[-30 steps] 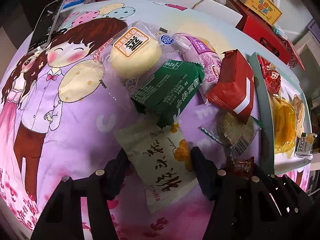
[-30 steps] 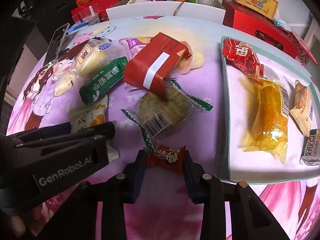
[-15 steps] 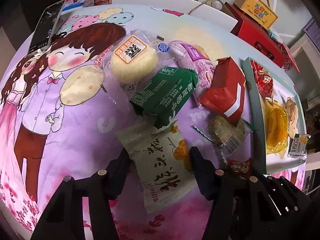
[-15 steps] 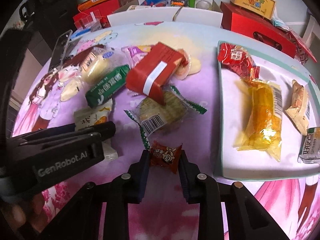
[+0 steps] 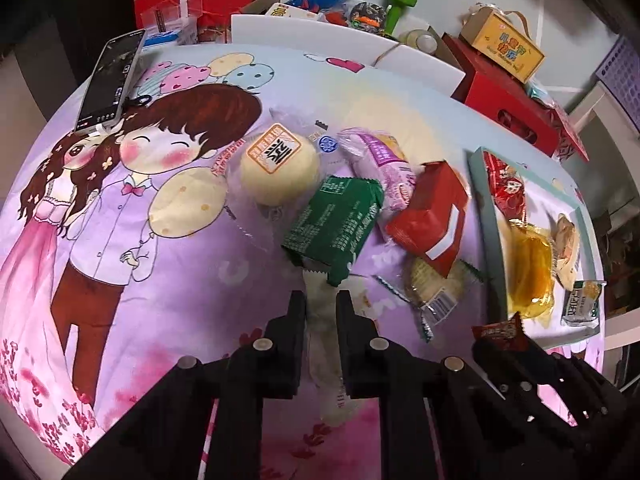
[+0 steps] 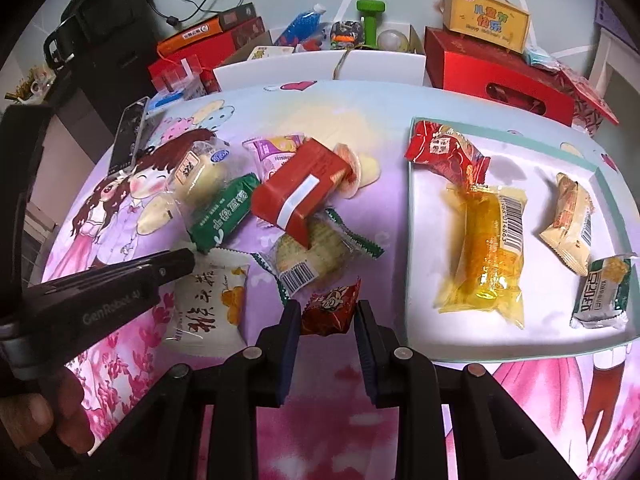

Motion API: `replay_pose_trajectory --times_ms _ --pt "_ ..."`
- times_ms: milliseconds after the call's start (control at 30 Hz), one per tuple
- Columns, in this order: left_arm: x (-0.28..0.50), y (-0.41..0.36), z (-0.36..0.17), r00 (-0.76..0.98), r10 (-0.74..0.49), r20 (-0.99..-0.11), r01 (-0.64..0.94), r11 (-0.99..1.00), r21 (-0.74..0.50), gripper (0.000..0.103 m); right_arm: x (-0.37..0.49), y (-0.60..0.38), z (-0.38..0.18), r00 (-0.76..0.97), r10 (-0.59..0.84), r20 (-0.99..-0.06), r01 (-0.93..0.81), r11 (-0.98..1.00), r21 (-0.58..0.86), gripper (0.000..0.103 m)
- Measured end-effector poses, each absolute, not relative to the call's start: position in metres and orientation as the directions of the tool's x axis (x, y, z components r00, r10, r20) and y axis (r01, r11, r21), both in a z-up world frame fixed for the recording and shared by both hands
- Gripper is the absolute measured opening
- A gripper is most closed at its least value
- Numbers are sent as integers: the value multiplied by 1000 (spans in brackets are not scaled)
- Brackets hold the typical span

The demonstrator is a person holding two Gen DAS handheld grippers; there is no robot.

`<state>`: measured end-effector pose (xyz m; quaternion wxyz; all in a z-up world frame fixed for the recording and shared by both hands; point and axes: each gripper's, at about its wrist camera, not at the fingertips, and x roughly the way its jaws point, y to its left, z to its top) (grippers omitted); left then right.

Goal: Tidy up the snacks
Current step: 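Close the right tool on the small red candy while the left tool approaches the white pastry bag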

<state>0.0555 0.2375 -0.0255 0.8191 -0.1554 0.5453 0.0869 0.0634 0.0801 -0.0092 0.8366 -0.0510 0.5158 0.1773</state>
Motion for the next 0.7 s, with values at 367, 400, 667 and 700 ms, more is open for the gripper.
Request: replay_pose_trajectory --times_ms 367,400,667,700 --pt "63 230 -57 312 -84 -946 -301 936 -182 55 69 80 -23 374 214 -902 -328 941 87 30" --pt "63 229 -58 310 -81 -947 -298 938 -178 55 69 80 -25 371 212 -904 -327 941 87 30" --pt "71 213 -71 261 -51 -964 -254 960 -119 64 70 80 -29 361 203 -910 -320 944 83 30" --pt "72 210 -73 250 -36 -968 -245 964 -100 64 70 80 -29 360 202 -911 -320 944 83 30"
